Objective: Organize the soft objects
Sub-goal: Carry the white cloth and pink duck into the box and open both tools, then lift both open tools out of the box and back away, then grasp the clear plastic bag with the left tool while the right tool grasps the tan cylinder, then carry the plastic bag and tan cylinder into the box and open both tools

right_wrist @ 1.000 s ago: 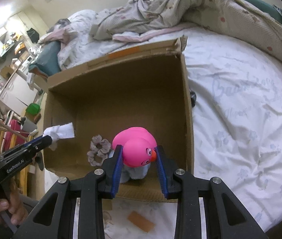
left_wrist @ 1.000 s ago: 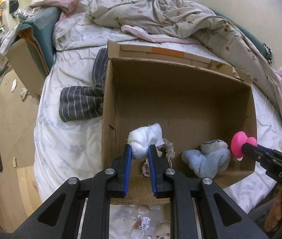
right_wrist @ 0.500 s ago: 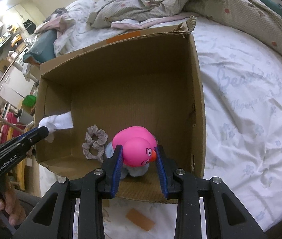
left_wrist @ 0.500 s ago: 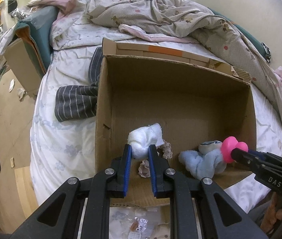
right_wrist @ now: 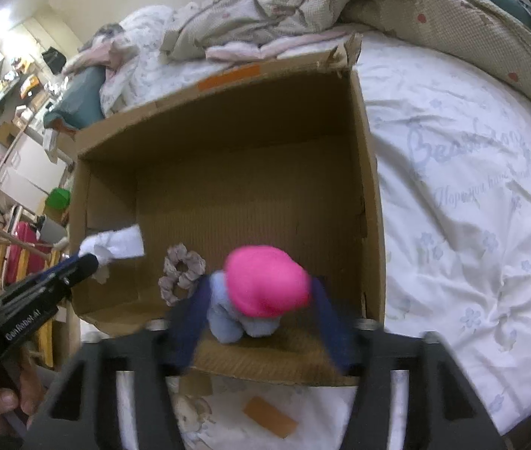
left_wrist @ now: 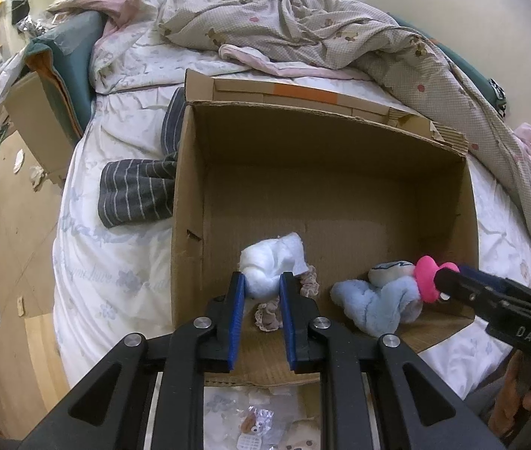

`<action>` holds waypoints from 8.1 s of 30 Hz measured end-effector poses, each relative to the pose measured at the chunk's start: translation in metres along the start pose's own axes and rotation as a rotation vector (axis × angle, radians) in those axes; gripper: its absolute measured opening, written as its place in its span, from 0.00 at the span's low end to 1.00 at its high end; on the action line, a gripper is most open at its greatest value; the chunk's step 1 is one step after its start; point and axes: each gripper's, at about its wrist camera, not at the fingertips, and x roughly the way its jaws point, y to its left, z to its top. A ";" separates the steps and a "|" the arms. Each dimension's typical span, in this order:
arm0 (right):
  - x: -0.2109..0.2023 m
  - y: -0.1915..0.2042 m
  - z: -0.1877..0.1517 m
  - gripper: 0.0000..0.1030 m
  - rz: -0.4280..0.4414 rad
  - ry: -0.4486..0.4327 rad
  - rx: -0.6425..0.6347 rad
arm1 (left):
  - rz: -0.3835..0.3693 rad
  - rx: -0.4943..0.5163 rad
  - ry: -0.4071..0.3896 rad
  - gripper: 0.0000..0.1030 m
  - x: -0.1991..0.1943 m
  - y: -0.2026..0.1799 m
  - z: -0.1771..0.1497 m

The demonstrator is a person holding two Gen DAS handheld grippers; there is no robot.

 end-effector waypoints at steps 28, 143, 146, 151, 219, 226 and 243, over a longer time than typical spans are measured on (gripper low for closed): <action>-0.022 0.010 -0.003 1.00 0.060 -0.092 -0.004 | 0.028 -0.004 -0.053 0.59 -0.029 0.004 -0.006; -0.007 0.041 -0.089 0.05 0.115 0.202 -0.160 | 0.098 -0.179 0.164 0.21 -0.027 0.045 -0.104; -0.014 0.038 -0.083 0.05 0.186 0.164 -0.113 | 0.099 -0.176 0.147 0.21 -0.032 0.044 -0.104; -0.027 0.041 -0.077 0.05 0.260 0.097 -0.082 | 0.096 -0.168 0.087 0.21 -0.048 0.039 -0.098; 0.041 0.043 -0.014 0.06 0.161 0.139 -0.055 | -0.047 -0.013 0.014 0.21 -0.006 0.003 0.000; 0.038 0.037 -0.014 0.06 0.164 0.125 -0.030 | -0.041 -0.010 0.009 0.21 -0.006 0.002 0.000; 0.030 0.029 -0.007 0.31 0.183 0.072 0.026 | -0.014 -0.024 -0.019 0.47 -0.015 0.005 0.001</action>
